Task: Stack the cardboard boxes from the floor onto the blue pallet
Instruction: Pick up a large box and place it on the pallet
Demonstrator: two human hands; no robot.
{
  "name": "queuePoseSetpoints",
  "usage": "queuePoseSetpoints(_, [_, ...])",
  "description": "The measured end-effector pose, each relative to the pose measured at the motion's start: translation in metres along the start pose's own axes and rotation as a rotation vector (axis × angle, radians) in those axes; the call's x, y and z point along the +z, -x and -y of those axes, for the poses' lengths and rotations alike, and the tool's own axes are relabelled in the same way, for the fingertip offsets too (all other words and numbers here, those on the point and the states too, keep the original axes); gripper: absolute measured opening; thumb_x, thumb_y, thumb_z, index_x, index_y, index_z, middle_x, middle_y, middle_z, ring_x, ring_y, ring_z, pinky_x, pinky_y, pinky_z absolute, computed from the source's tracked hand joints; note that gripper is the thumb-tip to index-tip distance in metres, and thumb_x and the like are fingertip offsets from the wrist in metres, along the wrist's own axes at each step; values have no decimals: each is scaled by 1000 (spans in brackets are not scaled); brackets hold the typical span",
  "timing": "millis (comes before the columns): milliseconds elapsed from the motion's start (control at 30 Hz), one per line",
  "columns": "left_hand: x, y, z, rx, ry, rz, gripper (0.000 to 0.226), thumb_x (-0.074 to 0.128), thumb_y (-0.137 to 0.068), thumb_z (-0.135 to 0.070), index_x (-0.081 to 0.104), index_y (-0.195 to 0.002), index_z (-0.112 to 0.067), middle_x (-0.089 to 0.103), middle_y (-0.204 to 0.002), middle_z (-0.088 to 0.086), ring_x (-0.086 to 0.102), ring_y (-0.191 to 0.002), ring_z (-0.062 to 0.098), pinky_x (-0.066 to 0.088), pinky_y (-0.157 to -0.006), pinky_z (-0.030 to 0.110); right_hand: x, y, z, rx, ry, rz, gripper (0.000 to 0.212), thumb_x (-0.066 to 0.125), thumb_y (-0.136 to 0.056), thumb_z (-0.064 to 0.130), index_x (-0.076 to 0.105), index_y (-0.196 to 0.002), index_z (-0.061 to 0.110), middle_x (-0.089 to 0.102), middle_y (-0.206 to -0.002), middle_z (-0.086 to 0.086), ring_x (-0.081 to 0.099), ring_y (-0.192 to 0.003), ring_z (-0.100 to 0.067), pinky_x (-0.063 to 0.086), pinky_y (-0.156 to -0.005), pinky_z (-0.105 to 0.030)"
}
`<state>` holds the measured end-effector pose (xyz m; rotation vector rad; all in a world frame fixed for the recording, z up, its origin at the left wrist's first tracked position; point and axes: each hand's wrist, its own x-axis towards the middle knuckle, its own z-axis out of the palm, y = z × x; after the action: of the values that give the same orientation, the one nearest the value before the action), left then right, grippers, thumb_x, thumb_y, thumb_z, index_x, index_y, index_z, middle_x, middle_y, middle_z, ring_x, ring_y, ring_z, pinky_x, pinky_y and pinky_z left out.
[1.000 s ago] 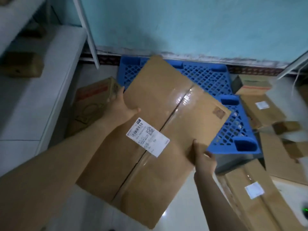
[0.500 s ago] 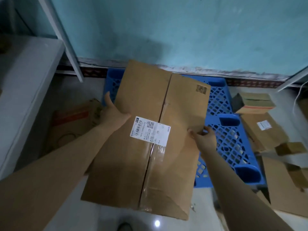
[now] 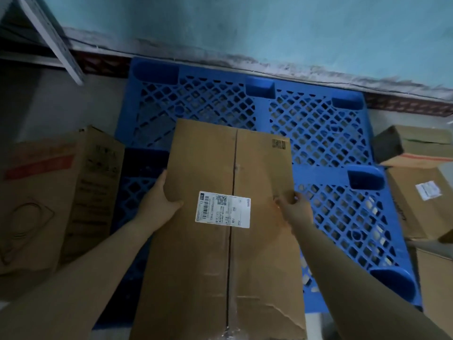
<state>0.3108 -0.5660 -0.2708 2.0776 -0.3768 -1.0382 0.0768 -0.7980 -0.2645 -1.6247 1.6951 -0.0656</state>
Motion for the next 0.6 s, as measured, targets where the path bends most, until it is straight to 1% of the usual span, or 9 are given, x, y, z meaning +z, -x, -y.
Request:
queuePoseSetpoints(33, [5, -9, 2, 6, -2, -11, 98, 73, -83, -22, 4, -153, -34, 37, -150, -4, 40, -112, 3, 34, -93, 21, 7, -10, -2, -8, -6, -11, 76, 67, -85, 40, 34, -148, 15, 54, -134, -13, 61, -82, -22, 50, -64, -37])
queuePoseSetpoints(67, [10, -17, 6, 6, -6, -15, 98, 72, -84, -22, 4, -153, -33, 38, -150, -5, 39, -112, 3, 34, -92, 21, 14, -20, -5, -10, -9, -17, 75, 67, -85, 40, 34, -148, 15, 53, -136, -12, 59, -84, -20, 47, -64, -35])
queuePoseSetpoints(100, [13, -23, 11, 0, -10, -17, 97, 71, -85, -22, 4, -153, -32, 38, -150, -5, 39, -114, 3, 33, -93, 21, 21, -27, -9, -6, -4, -14, 75, 67, -86, 39, 34, -149, 16, 51, -140, -11, 59, -94, -23, 46, -68, -34])
queuePoseSetpoints(167, [18, -30, 25, -3, -13, -29, 94, 70, -86, -22, 6, -153, -31, 37, -150, -6, 38, -116, 2, 33, -94, 21, 34, -31, -17, 2, 11, -20, 75, 68, -86, 39, 34, -149, 16, 48, -144, -9, 55, -118, -30, 49, -82, -39])
queuePoseSetpoints(200, [20, -32, 32, 4, -16, -34, 93, 70, -86, -23, 6, -153, -31, 37, -150, -7, 37, -116, 1, 32, -95, 20, 40, -31, -22, -4, 14, -36, 74, 68, -87, 39, 35, -149, 16, 48, -145, -9, 52, -123, -32, 49, -89, -42])
queuePoseSetpoints(267, [20, -35, 39, 6, 1, -19, 94, 69, -86, -23, 4, -153, -33, 33, -152, -8, 36, -120, 0, 31, -97, 20, 47, -34, -27, -38, 18, -50, 73, 66, -88, 39, 34, -150, 16, 48, -145, -9, 50, -128, -32, 47, -98, -48])
queuePoseSetpoints(400, [21, -28, 40, -47, 15, 54, 94, 66, -89, -23, -2, -154, -30, 24, -157, -4, 32, -135, 11, 27, -106, 26, 51, -29, -21, 2, -22, 2, 78, 65, -89, 37, 25, -153, 16, 39, -151, -8, 42, -134, -32, 42, -104, -52])
queuePoseSetpoints(500, [9, -20, 30, -50, 5, -3, 77, 60, -92, -30, 13, -153, -27, 23, -156, -3, 30, -134, 10, 27, -106, 26, 61, -12, 6, 28, -33, -77, 77, 65, -87, 36, 27, -151, 20, 38, -152, -8, 38, -136, -34, 39, -105, -56])
queuePoseSetpoints(600, [-29, -11, 21, -8, -32, -94, 55, 56, -95, -26, 34, -146, -23, 30, -153, -4, 30, -138, 14, 26, -106, 26, 85, 22, 47, -104, -111, -67, 71, 64, -89, 26, 29, -151, 19, 37, -153, -7, 37, -139, -29, 35, -110, -49])
